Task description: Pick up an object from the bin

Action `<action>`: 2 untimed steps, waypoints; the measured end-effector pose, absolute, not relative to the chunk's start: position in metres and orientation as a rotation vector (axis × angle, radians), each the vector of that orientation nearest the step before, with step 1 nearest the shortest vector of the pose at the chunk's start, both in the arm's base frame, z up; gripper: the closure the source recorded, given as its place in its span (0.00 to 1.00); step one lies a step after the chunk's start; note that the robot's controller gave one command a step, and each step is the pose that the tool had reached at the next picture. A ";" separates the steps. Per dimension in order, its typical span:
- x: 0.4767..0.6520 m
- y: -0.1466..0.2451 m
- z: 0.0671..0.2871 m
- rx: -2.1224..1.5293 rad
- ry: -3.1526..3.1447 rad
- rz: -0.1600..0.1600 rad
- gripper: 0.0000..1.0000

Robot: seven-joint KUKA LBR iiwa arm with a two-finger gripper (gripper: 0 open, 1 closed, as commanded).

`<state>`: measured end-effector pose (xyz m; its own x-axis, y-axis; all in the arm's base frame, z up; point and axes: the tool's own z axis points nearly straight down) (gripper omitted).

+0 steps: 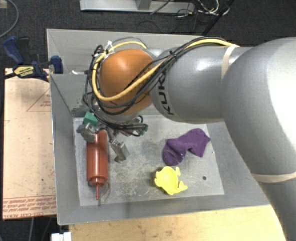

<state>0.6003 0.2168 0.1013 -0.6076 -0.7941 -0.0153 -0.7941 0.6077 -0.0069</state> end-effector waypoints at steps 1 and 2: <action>0.595 0.229 0.070 -1.763 2.592 0.006 1.00; 0.596 0.229 0.070 -1.763 2.592 0.006 1.00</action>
Offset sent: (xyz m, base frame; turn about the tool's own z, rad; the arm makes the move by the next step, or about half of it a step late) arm 0.0000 0.0000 0.0000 0.0000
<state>0.5955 0.2286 0.0699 -0.3671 -0.9302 -0.0079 -0.9302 0.3671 -0.0008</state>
